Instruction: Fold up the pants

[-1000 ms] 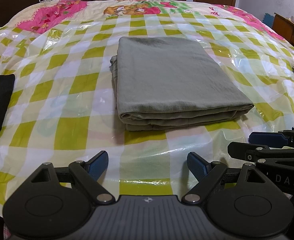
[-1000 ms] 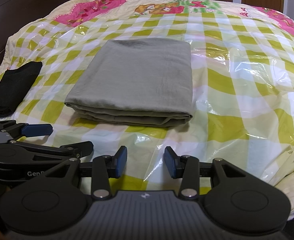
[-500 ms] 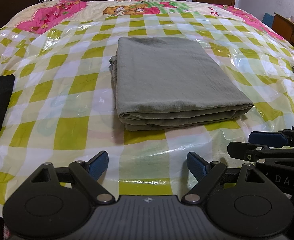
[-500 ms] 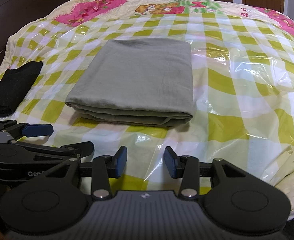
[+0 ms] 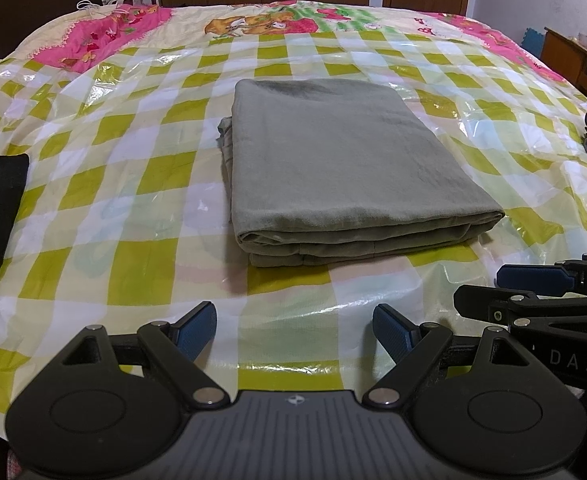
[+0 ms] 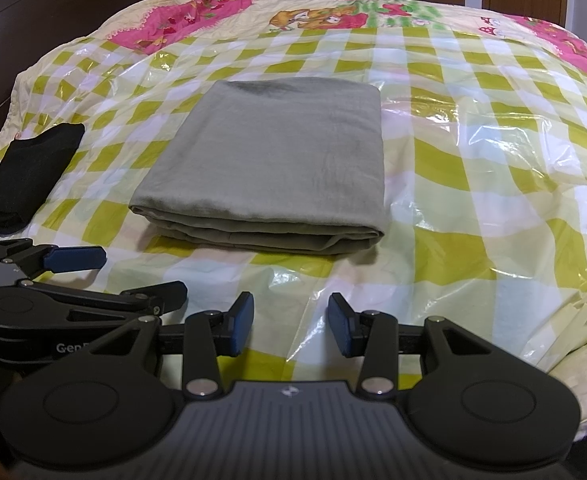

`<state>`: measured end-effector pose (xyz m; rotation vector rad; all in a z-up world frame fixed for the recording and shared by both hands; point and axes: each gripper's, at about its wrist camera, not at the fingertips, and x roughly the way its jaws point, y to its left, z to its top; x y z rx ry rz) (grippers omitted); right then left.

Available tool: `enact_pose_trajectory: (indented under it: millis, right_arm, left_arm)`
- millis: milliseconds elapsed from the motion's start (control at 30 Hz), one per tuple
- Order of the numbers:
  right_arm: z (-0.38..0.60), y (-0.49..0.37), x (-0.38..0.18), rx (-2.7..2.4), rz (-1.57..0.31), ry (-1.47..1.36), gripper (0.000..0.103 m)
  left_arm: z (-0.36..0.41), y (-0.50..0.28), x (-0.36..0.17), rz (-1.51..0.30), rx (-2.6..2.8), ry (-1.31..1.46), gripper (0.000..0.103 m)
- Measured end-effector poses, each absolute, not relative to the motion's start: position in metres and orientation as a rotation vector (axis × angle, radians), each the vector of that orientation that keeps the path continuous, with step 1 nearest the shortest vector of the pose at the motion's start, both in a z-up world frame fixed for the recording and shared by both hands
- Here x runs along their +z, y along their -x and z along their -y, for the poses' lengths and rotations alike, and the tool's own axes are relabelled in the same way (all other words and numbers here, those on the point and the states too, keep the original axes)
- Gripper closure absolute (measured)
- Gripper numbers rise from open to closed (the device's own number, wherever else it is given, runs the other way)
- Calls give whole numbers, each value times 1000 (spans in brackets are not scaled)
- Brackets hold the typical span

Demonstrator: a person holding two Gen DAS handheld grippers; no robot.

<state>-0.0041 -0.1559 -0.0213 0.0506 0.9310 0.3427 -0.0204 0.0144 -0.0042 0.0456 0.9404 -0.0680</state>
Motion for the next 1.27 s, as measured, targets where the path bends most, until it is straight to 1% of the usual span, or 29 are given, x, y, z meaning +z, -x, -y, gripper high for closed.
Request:
enact_pose_trajectory:
  millis: [167, 767, 1267]
  right_arm:
    - [153, 6, -22, 345, -931, -44, 61]
    - [155, 7, -19, 349, -915, -40, 56]
    - [156, 7, -21, 347, -915, -40, 55]
  left_arm:
    - [-20, 20, -2, -929, -67, -4, 7]
    - [-20, 20, 1, -898, -62, -24, 7]
    - [-21, 20, 1, -901, -58, -24, 7]
